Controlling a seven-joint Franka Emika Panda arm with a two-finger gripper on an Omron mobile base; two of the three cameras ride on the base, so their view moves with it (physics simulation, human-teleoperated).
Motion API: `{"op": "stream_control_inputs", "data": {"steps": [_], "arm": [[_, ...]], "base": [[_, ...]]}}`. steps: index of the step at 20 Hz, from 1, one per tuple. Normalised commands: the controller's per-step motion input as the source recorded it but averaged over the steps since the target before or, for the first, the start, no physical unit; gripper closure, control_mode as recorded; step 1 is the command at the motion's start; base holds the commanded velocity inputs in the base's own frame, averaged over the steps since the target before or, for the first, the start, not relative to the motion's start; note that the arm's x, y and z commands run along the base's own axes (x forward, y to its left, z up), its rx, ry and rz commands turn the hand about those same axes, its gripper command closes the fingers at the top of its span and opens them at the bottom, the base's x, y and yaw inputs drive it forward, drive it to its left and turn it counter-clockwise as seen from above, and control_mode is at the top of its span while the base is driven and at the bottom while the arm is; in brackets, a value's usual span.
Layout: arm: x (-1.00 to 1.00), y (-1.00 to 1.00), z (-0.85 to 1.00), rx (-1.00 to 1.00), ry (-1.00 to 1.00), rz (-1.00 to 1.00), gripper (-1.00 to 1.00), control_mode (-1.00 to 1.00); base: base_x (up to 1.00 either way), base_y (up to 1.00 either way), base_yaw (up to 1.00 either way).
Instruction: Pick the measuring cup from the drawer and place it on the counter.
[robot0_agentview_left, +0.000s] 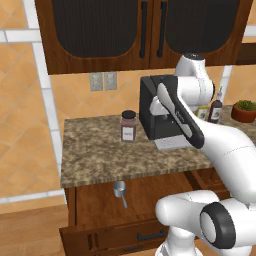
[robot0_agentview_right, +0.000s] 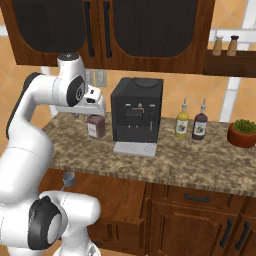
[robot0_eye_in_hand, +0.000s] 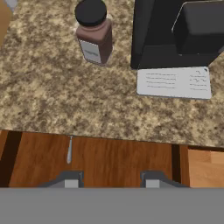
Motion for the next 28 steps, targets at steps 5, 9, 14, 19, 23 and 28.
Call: {"op": "stream_control_inputs", "data": {"steps": [5,9,14,19,23,28], "arm": [[-0.69,0.00,-0.08,0.01,0.00,0.00,-1.00,-1.00],[-0.72,0.03,-0.35,0.00,0.07,0.00,-1.00,-1.00],[-0.20,0.09,-0.42,0.00,0.09,0.00,-1.00,-1.00],[-0.07,-0.03,-0.04,0.00,0.04,0.00,-1.00,-1.00],[-0.21,-0.24,-0.09,0.00,0.00,0.04,-1.00,1.00],[0.00,0.00,0.00,0.00,0.00,0.00,-1.00,1.00]], "base": [[0.00,0.00,0.00],[0.00,0.00,0.00],[0.00,0.00,0.00],[0.00,0.00,0.00],[-0.19,-0.26,0.05],[-0.42,-0.78,0.57]]}}
